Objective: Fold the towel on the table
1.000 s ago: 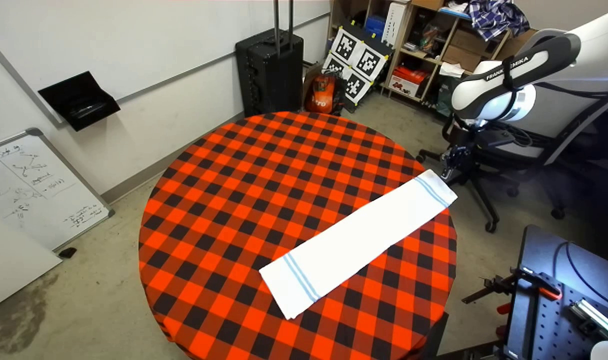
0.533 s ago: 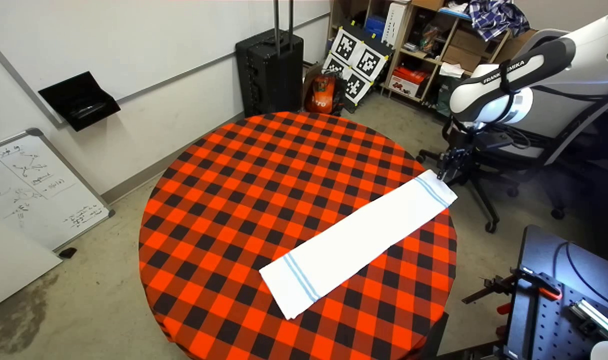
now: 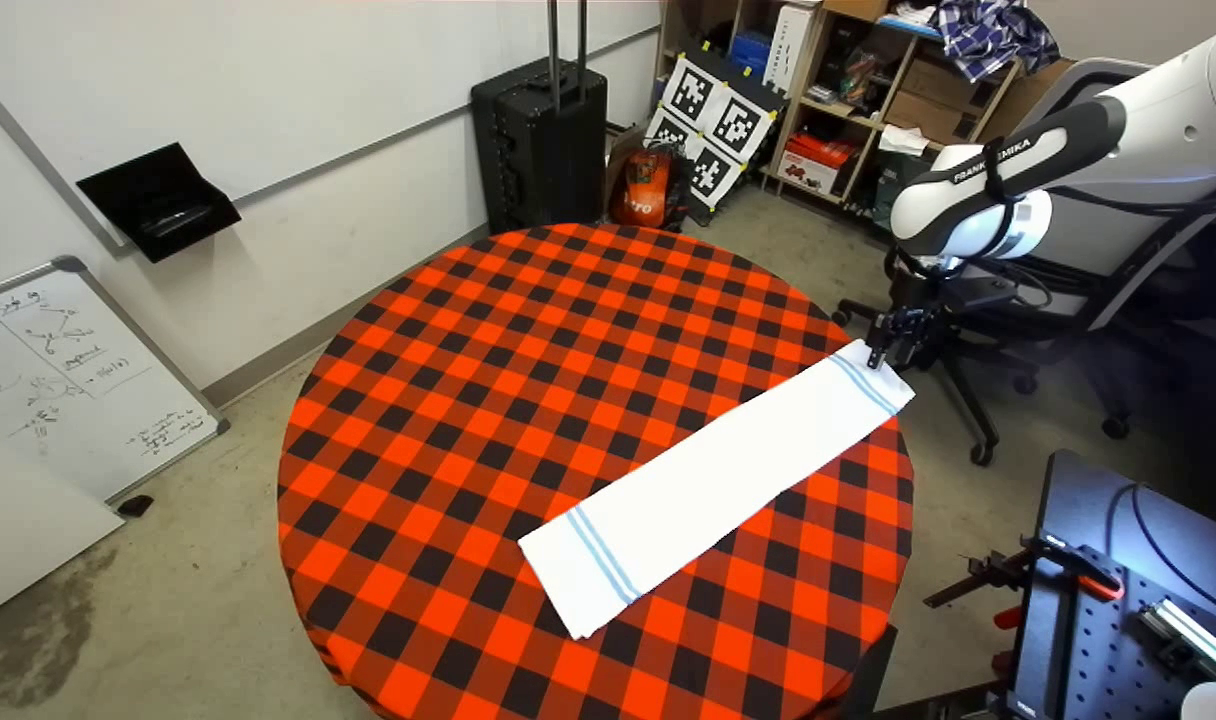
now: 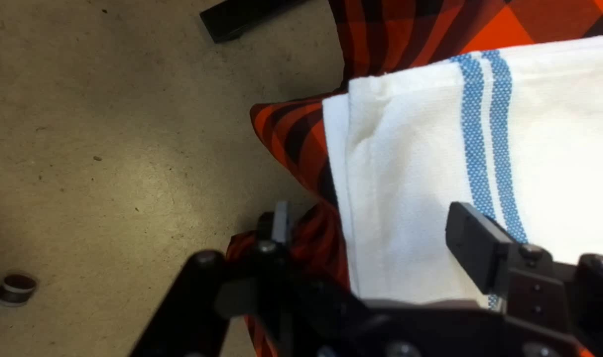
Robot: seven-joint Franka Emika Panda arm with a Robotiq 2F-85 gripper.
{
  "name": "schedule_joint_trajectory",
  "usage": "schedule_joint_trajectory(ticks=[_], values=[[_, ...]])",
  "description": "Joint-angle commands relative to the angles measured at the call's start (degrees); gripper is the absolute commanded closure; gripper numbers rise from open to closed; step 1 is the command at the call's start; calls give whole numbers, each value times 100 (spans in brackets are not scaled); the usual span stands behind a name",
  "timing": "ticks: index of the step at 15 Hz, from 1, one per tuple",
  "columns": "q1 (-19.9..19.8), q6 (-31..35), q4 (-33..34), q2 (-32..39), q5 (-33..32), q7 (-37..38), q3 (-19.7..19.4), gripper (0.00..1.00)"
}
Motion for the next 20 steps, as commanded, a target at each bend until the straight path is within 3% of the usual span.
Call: schedule_joint_trajectory(ticks=[1,7,15,20], values=[[-81,-240,264,151,-12,92,69,52],[-86,-363,268,133,-5,2,126,100],[-197,-302,44,-257,183,30,145,99],[-499,-291,-18,-827,589,192,65,99]])
